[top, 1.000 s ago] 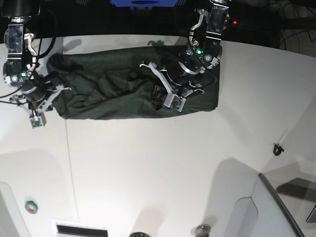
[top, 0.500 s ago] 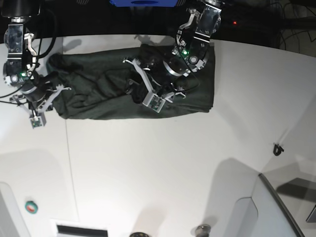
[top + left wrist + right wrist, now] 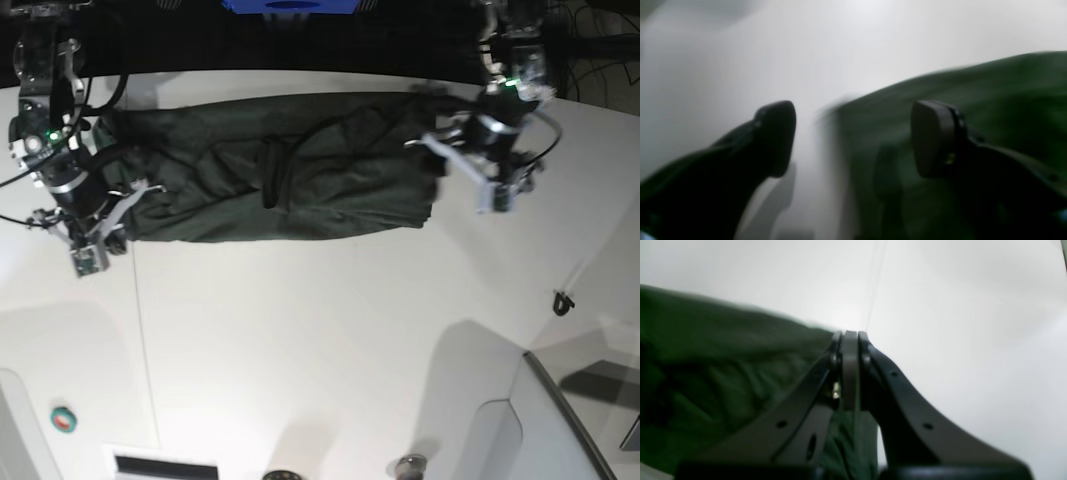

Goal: Layout the t-shirt on the table in an organized manner, then fold the t-shirt properly
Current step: 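Press and smooth the folded shirt with the right gripper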

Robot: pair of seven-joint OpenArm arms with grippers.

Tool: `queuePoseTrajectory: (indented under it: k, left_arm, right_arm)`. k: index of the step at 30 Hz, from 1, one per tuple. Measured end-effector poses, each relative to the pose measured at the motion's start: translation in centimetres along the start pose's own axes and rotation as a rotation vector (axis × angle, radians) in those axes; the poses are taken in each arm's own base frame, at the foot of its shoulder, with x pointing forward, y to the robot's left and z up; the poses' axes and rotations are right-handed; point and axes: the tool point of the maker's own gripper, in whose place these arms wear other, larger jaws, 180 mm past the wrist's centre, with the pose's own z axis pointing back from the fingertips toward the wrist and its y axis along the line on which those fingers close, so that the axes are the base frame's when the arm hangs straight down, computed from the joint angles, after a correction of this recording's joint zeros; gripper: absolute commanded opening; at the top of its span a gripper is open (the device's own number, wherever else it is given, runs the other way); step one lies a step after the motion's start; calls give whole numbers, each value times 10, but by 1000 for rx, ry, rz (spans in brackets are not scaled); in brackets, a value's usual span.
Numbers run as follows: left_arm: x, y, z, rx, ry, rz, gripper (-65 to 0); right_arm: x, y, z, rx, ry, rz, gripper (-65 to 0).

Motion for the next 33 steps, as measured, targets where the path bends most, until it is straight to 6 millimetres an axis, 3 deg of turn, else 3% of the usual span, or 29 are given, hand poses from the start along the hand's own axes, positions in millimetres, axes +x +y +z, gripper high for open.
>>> queuePoseTrajectory:
  k: [3, 6, 8, 10, 12, 18, 21, 29, 31, 33]
  left_arm:
    - [-30, 53, 14, 108, 70, 27, -634]
    - [-52, 103, 30, 193, 110, 63, -650]
    - [-68, 133, 48, 257, 134, 101, -650]
    - [-82, 134, 54, 212, 163, 106, -650]
    - [-94, 132, 59, 173, 184, 122, -650]
    - [-120, 153, 76, 228, 216, 204, -650]
    - [-119, 159, 78, 246, 196, 220, -650]
    - [-121, 159, 78, 244, 202, 223, -650]
    - [-122, 159, 78, 245, 204, 223, -650]
    - [-122, 158, 78, 242, 204, 223, -650]
  right_arm:
    - [1, 53, -2, 142, 14, 17, -530]
    - [-2, 99, -4, 285, 82, 8, -393]
    - [11, 121, -9, 365, 64, -4, -362]
    - [12, 133, -12, 407, 66, -17, -359]
    - [-1, 143, -17, 441, 119, -24, -359]
    - [-14, 162, -43, 461, 193, -93, -359]
    - [-19, 173, -40, 482, 208, -104, -359]
    - [-17, 176, -40, 483, 205, -110, -369]
    - [-18, 175, -40, 482, 206, -109, -443]
    - [-19, 173, -41, 479, 210, -106, -588]
